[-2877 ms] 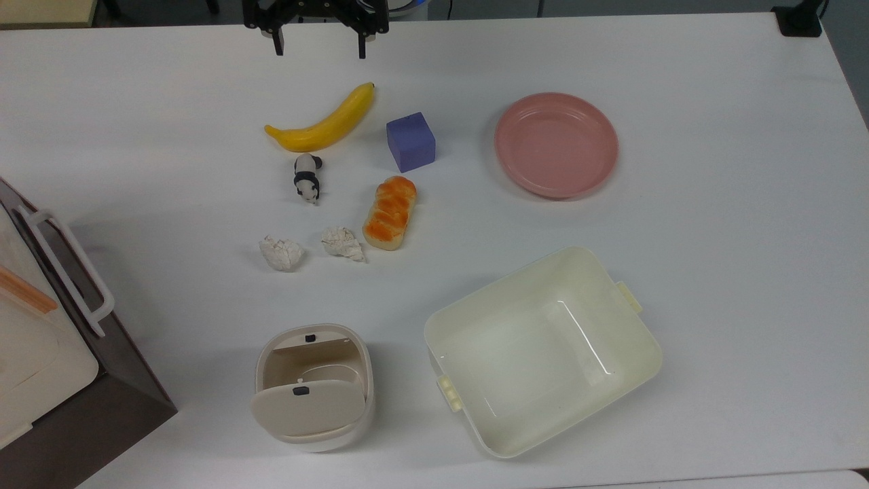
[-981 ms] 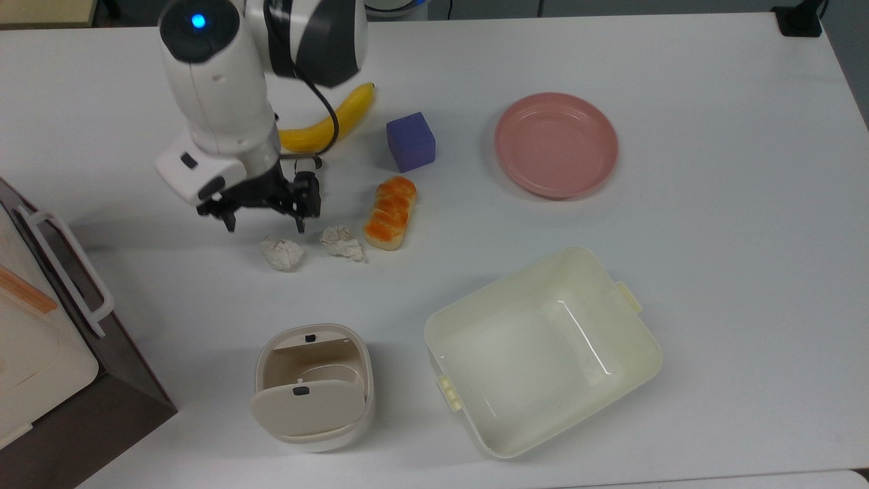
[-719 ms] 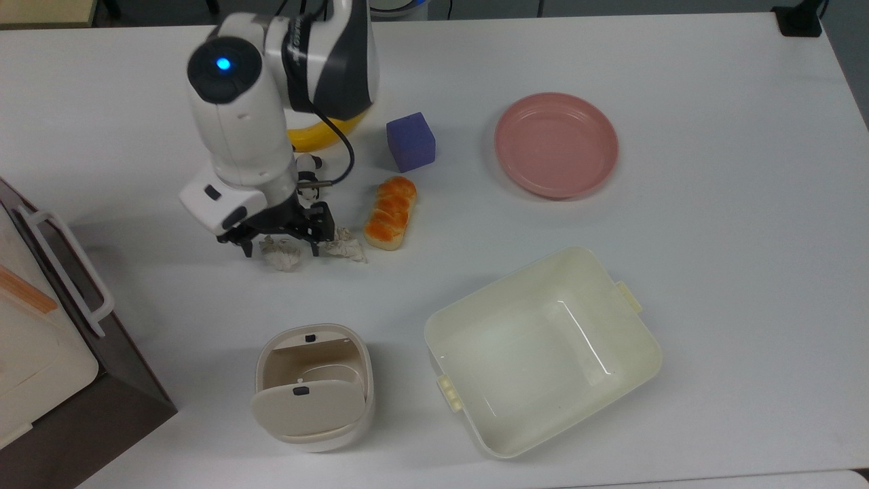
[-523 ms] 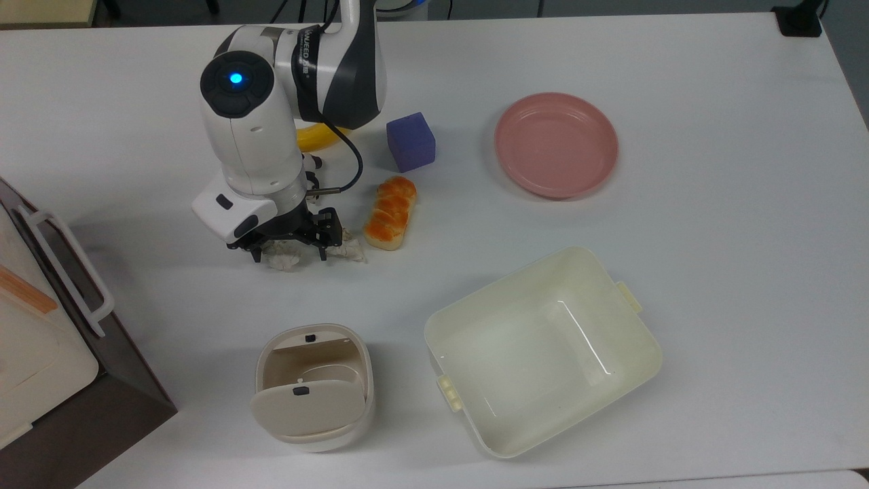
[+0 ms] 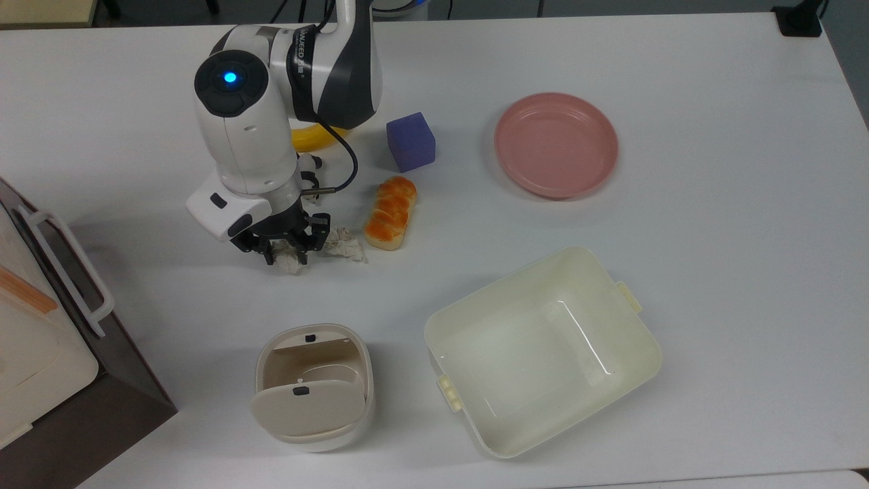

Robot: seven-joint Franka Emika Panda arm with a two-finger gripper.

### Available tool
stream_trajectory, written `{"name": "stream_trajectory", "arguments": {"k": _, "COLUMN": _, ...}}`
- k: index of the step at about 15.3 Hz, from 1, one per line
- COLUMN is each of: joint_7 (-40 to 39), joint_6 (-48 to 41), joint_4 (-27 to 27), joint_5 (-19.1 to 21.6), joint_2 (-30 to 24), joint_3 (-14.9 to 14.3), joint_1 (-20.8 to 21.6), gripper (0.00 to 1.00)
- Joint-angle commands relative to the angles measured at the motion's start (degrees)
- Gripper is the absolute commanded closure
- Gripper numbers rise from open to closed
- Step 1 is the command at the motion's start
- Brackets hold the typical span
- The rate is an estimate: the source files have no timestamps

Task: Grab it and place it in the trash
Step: 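Close the gripper on the white crumpled paper, then lift the paper and carry it over the small cream trash can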

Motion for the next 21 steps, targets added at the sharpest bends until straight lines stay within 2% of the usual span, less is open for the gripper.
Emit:
{"name": "stream_trajectory", "arguments": {"k": 1, "joint_7": -1.3, "joint_6": -0.9, "joint_4": -0.5, "joint_5": -1.8, "joint_2": -0.2, "joint_3": -0.4, "joint_1": 0.2, "gripper": 0.59}}
{"name": "stream_trajectory", "arguments": {"k": 2, "joint_7": -1.2, "joint_6": -1.0, "joint_4": -0.6, "joint_5": -2.4, "joint_2": -0.4, "joint_3": -0.5, "joint_1": 0.2, "gripper": 0.63}}
{"name": "stream_trajectory", "arguments": {"k": 5, "joint_7": -0.9, "joint_6": -1.0, "joint_4": -0.1, "joint_5": -2.4, "joint_2": -2.9, "joint_3": -0.5, "joint_1": 0.3, "gripper": 0.64}}
{"name": "stream_trajectory", "arguments": {"k": 12, "joint_7": 1.0, "joint_6": 0.3, "joint_4": 7.7, "joint_5": -2.3, "joint_2": -4.8, "joint_3": 0.1, "joint_1": 0.9, "gripper": 0.64}}
{"name": "stream_trajectory", "arguments": {"k": 14, "joint_7": 1.1, "joint_6": 4.4, "joint_4": 9.8, "joint_5": -2.0, "joint_2": -4.4, "joint_3": 0.3, "joint_1": 1.1, "gripper": 0.64}}
{"name": "stream_trajectory", "arguments": {"k": 19, "joint_7": 1.1, "joint_6": 19.2, "joint_4": 9.3, "joint_5": -1.9, "joint_2": -3.0, "joint_3": 0.3, "joint_1": 2.9, "gripper": 0.63}}
{"name": "stream_trajectory", "arguments": {"k": 21, "joint_7": 1.1, "joint_6": 23.9, "joint_4": 9.2, "joint_5": -1.9, "joint_2": -2.3, "joint_3": 0.3, "joint_1": 3.5, "gripper": 0.60}}
